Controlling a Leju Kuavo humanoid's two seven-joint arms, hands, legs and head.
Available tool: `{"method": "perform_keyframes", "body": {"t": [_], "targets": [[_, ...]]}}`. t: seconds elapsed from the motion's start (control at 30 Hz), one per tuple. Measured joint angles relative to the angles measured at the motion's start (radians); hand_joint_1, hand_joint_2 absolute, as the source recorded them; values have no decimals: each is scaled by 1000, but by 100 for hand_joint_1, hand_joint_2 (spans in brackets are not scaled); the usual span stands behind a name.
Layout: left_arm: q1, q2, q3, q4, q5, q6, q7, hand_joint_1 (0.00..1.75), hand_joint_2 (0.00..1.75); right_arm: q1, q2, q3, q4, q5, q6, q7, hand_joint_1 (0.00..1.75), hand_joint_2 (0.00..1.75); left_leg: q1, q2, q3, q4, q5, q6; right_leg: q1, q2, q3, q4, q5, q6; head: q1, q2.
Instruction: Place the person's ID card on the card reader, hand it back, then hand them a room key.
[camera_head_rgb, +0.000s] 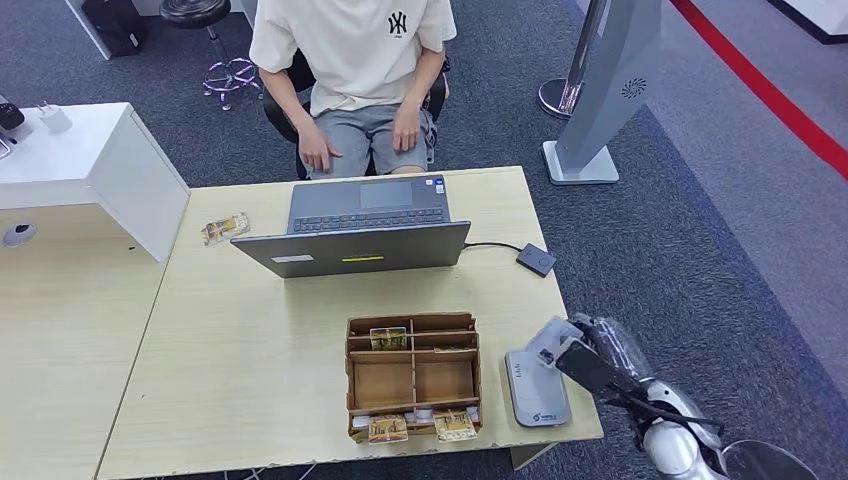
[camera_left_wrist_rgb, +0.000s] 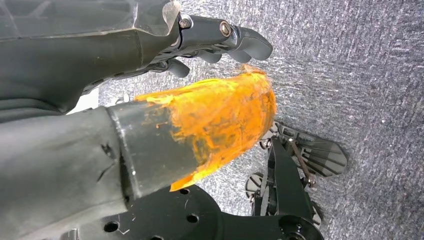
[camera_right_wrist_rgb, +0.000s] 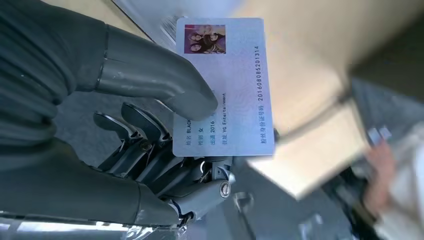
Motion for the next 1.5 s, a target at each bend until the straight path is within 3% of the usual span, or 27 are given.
{"method": "perform_keyframes", "body": {"t": [0.23, 0.53, 0.73, 1.0, 1.1, 1.3, 1.5], "targets": [[0, -9, -1, 0, 0, 5, -2, 0, 0, 37, 100, -40, -147, 51, -173, -59, 175, 175, 0, 0, 0, 0, 0, 0, 0, 0, 0, 0, 0, 0, 0, 0], [-2, -14, -27, 0, -3, 6, 9, 0, 0, 66, 190, -42, -298, 169, -376, -152, 175, 175, 0, 0, 0, 0, 0, 0, 0, 0, 0, 0, 0, 0, 0, 0], [-5, -16, -53, 0, -5, 4, 13, 0, 0, 42, 215, 6, -332, 294, -488, -164, 175, 175, 0, 0, 0, 0, 0, 0, 0, 0, 0, 0, 0, 0, 0, 0], [-7, -17, -62, 0, -6, 3, 15, 0, 0, 26, 218, 25, -332, 323, -509, -160, 175, 175, 0, 0, 0, 0, 0, 0, 0, 0, 0, 0, 0, 0, 0, 0], [-13, -18, -88, 0, -10, -4, 25, 0, 0, -48, 232, 78, -323, 451, -543, -140, 175, 175, 0, 1, 0, 0, 0, 0, 0, 1, 0, 0, 0, 0, 0, 0], [-29, -23, -156, 0, -28, -19, 48, 0, 0, -312, 291, 221, -169, 722, -550, -44, 175, 175, 0, 1, 0, 0, 2, -2, 0, 1, 0, 1, 1, -2, 0, 0], [-46, -33, -187, 0, -44, -27, 68, 0, 0, -438, 327, 268, -45, 856, -551, 24, 175, 175, 0, 1, 0, 0, 3, -2, 0, 1, 0, 2, 2, -2, 0, 0]]}}
